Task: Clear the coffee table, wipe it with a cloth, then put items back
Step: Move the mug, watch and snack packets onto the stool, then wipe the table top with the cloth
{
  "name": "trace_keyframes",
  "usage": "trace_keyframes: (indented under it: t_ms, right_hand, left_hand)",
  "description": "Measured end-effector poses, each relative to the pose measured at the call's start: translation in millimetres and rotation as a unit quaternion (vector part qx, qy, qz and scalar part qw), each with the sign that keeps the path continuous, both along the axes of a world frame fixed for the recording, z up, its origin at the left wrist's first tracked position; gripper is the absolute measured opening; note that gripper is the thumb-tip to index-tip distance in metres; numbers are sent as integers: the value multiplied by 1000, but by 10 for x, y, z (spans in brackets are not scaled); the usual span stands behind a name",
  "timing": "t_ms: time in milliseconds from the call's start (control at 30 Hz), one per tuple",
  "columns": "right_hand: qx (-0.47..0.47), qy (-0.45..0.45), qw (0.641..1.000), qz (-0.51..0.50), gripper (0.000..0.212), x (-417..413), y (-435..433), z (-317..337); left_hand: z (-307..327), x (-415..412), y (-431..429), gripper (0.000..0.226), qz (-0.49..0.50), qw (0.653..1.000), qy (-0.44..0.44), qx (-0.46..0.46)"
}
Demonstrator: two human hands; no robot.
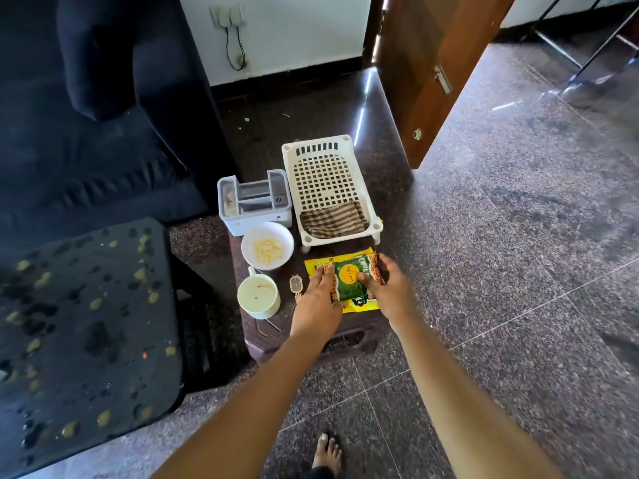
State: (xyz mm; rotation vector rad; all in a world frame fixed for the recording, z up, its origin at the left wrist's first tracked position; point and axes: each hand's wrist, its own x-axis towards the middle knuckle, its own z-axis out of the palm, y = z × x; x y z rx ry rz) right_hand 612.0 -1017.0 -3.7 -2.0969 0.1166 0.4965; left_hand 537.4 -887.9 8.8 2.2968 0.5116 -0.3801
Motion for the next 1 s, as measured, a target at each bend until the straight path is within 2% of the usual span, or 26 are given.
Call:
trace_keyframes:
  t_ms: [133, 233, 367, 467, 567, 667, 767, 900, 1000]
  right_hand:
    - [-7, 14, 1000, 24, 69, 78, -8, -18]
    - [-69, 14, 995, 63, 74, 146, -15, -4]
    - [-103, -17, 992, 77, 80, 307, 3, 134]
    - [-105, -89, 986, 92, 63, 499, 110, 317]
    - [-136, -151, 968, 144, 47, 724, 340, 439]
    - [-184, -169, 936, 248, 46, 978, 623, 368]
    - [-266, -152, 884, 354, 54, 1204, 836, 210]
    - [-353, -139, 815, 437, 66, 1411, 992, 74]
    - [-389, -141, 782, 467, 70, 1523, 1039, 3]
  left_hand:
    - [-16, -37, -21, 72, -26, 997, 6, 67]
    - [-11, -43, -23, 73, -33, 997, 15, 74]
    - [172, 66, 59, 62, -23, 993, -34, 109]
    - [301, 285, 216, 58, -33, 987, -68, 144]
    - [299, 519, 332, 55, -66, 982, -29, 174]
    - [201, 642, 380, 56, -105, 973, 33, 205]
    - [119, 657, 395, 56, -105, 970, 68, 206]
    - [98, 655, 397, 55, -113, 969, 65, 208]
    - [96, 676, 445, 58, -129, 966, 56, 216]
